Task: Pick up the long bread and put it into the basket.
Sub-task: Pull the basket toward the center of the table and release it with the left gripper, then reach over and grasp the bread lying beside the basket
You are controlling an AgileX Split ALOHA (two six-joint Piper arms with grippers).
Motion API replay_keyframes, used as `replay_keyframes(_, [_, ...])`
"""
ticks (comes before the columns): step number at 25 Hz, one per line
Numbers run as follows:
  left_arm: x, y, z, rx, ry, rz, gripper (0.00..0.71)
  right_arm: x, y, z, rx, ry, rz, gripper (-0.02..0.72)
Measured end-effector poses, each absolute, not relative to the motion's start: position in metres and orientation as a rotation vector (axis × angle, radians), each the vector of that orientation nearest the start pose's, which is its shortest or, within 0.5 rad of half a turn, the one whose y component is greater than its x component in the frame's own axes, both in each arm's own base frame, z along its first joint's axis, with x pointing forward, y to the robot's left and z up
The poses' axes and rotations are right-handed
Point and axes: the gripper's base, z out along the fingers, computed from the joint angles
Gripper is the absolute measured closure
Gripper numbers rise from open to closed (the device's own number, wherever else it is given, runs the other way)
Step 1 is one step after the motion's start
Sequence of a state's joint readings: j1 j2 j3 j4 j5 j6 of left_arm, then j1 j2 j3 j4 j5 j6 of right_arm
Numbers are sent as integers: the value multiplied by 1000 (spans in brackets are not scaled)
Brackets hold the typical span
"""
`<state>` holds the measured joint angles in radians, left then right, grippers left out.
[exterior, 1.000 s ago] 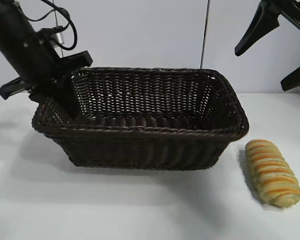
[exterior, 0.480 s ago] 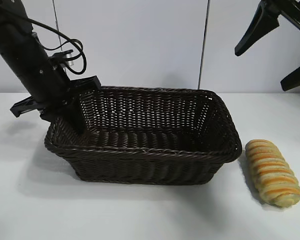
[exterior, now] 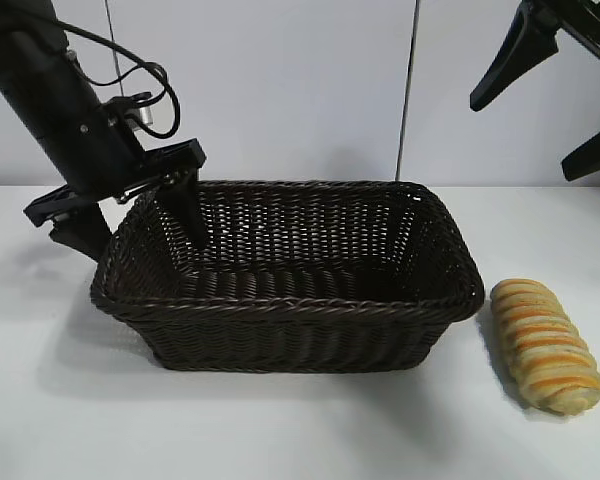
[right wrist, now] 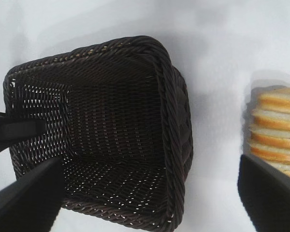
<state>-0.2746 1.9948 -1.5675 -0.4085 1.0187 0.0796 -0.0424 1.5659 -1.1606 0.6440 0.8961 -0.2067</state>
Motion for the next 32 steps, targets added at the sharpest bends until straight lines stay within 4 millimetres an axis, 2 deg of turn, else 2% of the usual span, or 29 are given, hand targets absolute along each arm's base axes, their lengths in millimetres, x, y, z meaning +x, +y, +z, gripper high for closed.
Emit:
replay_keyframes(8, [379,-131,267,269,2845,-459,23,320,29,276,201,2632,711,8])
replay_keyframes(15, [366,-126,298,281,2783,-444,23,320,29,276,195,2631,710,8])
replay_keyframes(32, [363,-125,300,280,2796,-445,23,320,29,276,181,2631,707,8])
